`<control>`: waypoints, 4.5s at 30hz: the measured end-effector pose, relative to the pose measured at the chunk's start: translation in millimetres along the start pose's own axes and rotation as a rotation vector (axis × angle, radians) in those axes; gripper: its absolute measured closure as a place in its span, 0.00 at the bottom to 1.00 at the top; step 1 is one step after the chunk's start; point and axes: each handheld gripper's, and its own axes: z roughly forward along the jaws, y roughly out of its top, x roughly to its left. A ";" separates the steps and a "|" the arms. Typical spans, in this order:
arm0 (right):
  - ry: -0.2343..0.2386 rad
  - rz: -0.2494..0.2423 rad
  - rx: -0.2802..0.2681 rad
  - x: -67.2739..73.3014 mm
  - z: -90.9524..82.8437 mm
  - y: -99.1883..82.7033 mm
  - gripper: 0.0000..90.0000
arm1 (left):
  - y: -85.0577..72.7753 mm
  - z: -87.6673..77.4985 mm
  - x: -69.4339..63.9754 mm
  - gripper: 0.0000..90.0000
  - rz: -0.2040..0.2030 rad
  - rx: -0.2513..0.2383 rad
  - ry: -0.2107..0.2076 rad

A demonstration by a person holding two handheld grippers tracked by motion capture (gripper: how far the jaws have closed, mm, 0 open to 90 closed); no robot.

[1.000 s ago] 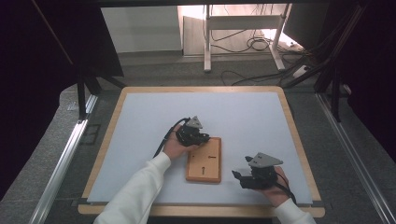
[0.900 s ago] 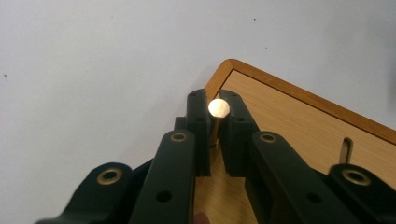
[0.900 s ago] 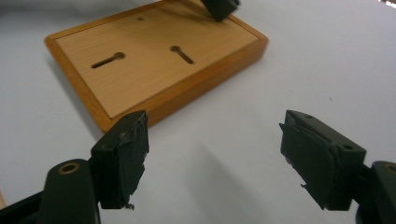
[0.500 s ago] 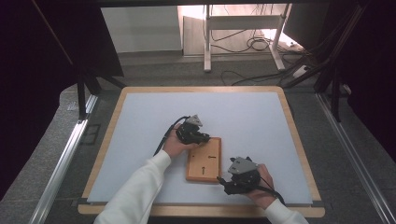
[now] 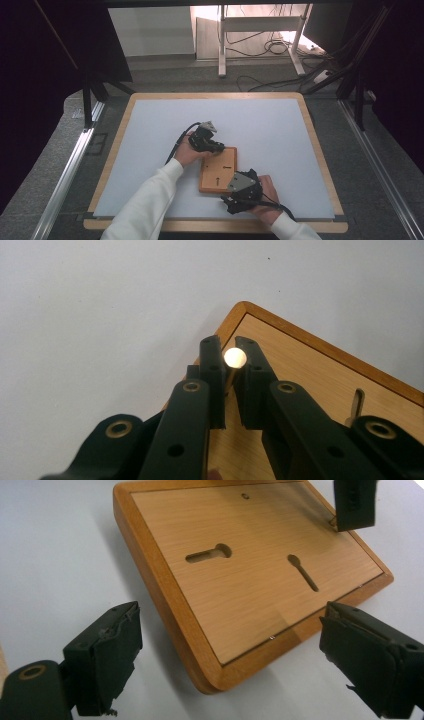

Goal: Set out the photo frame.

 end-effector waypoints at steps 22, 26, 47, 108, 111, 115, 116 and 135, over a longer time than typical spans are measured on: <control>-0.200 -0.185 0.004 15.5 11.6 10.6 0.18 | 3.0 -0.1 1.9 0.93 -0.019 0.008 0.006; -0.234 -0.199 -0.024 11.5 4.9 13.0 0.25 | 3.1 0.1 2.6 0.94 -0.024 0.000 0.018; -0.255 -0.277 -0.067 1.2 -12.6 26.8 0.57 | 2.8 -12.8 5.1 0.78 -0.071 -0.043 0.039; -0.147 -0.320 0.003 -38.7 -23.0 67.3 0.69 | -125.4 -96.8 -38.3 0.38 -0.104 -0.052 0.197; -0.153 -0.333 0.006 -40.3 -21.8 71.1 0.71 | -125.4 -96.6 -38.2 0.38 -0.105 -0.052 0.196; -0.149 -0.344 0.009 -42.9 -21.0 75.3 0.72 | -125.5 -96.7 -38.0 0.38 -0.104 -0.052 0.195; -0.150 -0.346 0.007 -43.3 -20.7 75.9 0.73 | -125.5 -96.8 -37.9 0.38 -0.104 -0.052 0.194; -0.080 -0.351 -0.035 -45.0 -25.5 94.6 0.77 | -125.5 -97.9 -36.5 0.38 -0.111 -0.057 0.197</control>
